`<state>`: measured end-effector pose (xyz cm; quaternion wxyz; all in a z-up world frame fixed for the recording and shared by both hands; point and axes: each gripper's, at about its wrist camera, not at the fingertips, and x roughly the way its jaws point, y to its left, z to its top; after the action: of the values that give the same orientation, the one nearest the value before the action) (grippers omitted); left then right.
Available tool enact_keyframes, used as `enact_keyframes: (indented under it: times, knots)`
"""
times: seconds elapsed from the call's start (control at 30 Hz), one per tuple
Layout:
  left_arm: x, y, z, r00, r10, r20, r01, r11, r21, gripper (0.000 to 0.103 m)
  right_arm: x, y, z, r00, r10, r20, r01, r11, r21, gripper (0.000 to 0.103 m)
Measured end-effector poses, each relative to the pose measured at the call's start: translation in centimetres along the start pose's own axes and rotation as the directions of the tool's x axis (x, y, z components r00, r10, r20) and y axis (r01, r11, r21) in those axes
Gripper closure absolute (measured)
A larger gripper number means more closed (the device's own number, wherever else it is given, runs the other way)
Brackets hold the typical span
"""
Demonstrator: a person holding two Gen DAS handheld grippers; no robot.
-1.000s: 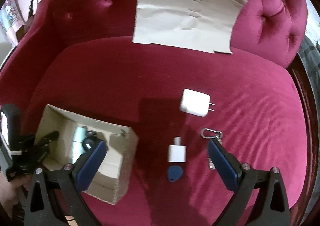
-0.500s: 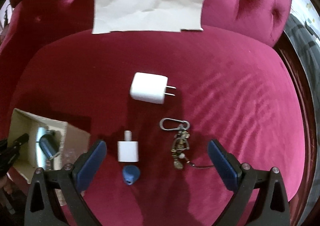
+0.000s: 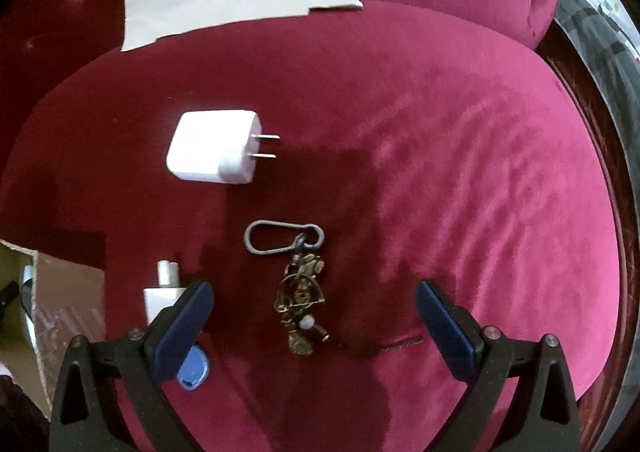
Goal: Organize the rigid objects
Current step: 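Move the right gripper to the metal keychain on the seat, then close the right gripper on the keychain's ring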
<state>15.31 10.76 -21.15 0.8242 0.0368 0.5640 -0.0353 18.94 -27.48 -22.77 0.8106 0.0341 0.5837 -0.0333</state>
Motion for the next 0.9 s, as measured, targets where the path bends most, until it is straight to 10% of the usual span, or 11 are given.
enact_keyframes:
  times: [0.9]
  knots:
    - [0.1,-0.2,0.2,1.000,-0.001,-0.001,0.001,1.000,0.000,0.100,3.5,-0.3,-0.5,1.000,0.014,0.012,-0.014,1.000,0.001,0.000]
